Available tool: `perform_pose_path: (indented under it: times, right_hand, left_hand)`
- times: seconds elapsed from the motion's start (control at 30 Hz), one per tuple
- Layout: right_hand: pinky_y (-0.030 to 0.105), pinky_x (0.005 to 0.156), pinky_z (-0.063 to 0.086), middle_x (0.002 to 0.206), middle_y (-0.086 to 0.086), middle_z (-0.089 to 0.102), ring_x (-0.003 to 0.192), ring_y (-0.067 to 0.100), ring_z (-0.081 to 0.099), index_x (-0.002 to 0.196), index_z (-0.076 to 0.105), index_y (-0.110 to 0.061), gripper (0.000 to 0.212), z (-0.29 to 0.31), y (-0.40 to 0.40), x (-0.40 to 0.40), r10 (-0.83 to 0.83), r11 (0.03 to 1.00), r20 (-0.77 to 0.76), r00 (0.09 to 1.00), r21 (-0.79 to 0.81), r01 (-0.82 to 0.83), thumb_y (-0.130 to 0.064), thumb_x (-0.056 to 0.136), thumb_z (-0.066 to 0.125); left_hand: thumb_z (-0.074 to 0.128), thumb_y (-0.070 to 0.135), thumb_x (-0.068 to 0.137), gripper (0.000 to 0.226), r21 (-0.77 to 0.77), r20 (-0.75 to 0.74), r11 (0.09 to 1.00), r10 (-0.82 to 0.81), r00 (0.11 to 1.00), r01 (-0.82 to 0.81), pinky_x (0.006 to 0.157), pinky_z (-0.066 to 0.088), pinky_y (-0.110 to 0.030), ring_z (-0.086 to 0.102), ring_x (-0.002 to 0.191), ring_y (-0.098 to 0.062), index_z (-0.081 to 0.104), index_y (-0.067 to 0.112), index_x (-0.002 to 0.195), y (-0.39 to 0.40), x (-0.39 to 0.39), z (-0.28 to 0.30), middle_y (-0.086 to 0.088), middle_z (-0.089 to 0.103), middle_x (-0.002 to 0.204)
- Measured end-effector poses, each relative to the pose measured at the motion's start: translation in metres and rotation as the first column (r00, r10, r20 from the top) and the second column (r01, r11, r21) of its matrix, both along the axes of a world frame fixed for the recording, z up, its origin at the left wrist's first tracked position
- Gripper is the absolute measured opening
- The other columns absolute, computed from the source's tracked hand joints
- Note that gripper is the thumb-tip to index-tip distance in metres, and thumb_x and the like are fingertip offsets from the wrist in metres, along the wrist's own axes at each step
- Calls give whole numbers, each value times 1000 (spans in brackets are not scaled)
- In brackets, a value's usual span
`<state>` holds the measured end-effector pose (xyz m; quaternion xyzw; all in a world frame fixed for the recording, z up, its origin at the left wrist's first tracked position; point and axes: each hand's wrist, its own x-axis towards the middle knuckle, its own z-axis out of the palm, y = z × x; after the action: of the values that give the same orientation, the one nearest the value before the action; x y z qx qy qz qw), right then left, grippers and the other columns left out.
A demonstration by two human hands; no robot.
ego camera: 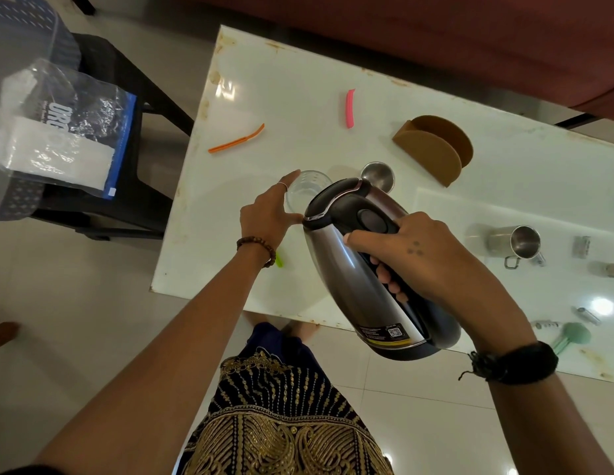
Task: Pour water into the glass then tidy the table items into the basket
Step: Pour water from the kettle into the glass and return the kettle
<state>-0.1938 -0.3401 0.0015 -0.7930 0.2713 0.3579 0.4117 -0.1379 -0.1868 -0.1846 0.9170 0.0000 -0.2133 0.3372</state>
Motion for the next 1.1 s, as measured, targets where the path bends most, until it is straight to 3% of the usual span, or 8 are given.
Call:
perform_pose_path:
  times: [0.43,0.63,0.77,1.1]
  right_hand:
    - [22,40,46,39,2,55,32,12,47,57,61,-3,34,6,1,-2,25,999,56,998,-25,-23,-32,75,62]
    - [19,37,44,37,0,54,30,10,45,55,59,-5,33,6,1,1,7,1000,48,999,-26,-6,-30,75,63]
    - [20,39,45,39,2,54,32,11,45,55,59,0,37,5,0,0,11,999,45,999,-35,-9,-31,73,63]
    - [20,38,44,39,1,54,32,11,45,53,57,-6,32,7,0,4,10,999,19,1000,-31,-9,-30,75,62]
  left_hand:
    - [65,30,80,66,4,14,1000,-18,1000,18,70,38,-28,60,105,-29,34,33,138,0,-1,0,-3,61,125]
    - [66,31,79,67,-6,-11,1000,-10,1000,10,74,44,-33,60,108,-26,34,37,137,1,0,1,2,59,127]
    - [67,33,77,68,-10,-17,1000,-8,1000,8,70,40,-29,60,105,-26,34,37,137,1,0,2,3,60,125]
    - [69,36,76,71,-19,-29,1000,-22,999,21,70,40,-28,60,106,-26,33,35,138,0,1,4,1,59,127]
